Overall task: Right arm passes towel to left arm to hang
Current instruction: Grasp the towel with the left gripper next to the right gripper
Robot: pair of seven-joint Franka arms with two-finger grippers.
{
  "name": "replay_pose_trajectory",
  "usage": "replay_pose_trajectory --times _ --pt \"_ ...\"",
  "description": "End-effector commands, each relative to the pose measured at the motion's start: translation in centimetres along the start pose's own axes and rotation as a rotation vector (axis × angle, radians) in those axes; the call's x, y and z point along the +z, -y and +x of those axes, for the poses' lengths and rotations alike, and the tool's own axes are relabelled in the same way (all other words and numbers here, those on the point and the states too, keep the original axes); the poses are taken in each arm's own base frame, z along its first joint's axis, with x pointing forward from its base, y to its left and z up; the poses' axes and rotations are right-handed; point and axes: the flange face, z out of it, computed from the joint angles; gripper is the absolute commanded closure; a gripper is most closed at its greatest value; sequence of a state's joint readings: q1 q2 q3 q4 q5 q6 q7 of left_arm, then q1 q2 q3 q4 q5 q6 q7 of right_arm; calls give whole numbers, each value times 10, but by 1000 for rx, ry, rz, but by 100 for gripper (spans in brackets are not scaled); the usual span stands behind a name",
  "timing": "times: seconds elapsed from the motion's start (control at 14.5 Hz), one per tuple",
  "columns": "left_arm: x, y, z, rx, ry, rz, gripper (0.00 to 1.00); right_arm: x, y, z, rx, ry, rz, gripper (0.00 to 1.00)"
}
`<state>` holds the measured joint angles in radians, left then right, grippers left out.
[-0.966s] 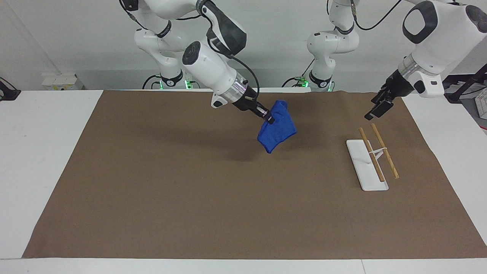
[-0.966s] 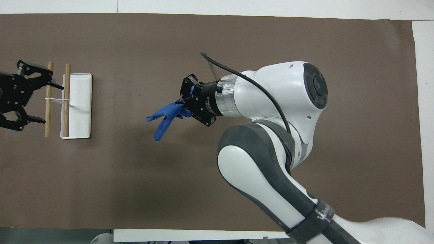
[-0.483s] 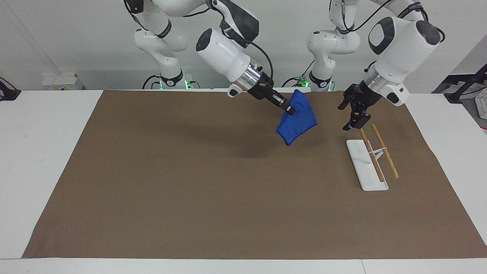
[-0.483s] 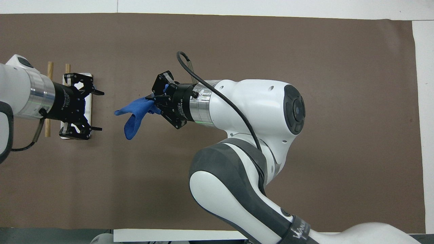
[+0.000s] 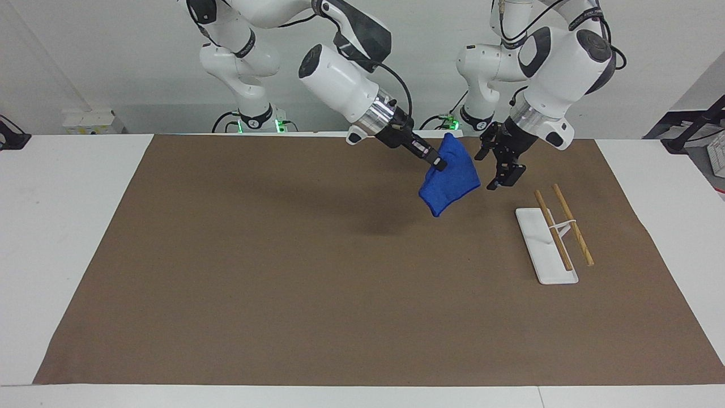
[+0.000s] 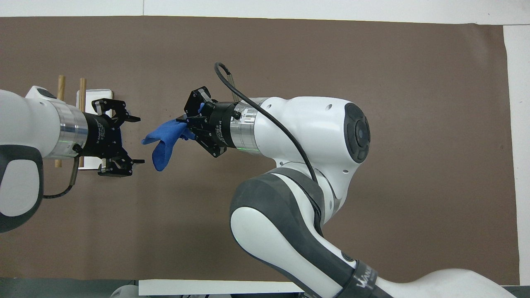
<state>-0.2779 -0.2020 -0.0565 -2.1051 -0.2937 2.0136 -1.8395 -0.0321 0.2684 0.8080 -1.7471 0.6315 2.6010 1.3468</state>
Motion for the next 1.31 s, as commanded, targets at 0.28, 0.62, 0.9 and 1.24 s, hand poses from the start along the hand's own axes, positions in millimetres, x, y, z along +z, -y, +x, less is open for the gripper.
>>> replay_pose_trajectory --times 0.28,0.62,0.9,1.24 --pt "-4 8 -7 -108 48 -81 26 0 5 -3 19 24 14 100" --pt "-4 8 -9 -104 53 -92 72 0 5 -3 18 24 14 100" --pt "-3 9 -13 -94 55 -93 100 0 5 -3 15 23 14 100" --pt "-3 10 -13 -88 54 -90 100 -1 4 -3 12 23 11 100"
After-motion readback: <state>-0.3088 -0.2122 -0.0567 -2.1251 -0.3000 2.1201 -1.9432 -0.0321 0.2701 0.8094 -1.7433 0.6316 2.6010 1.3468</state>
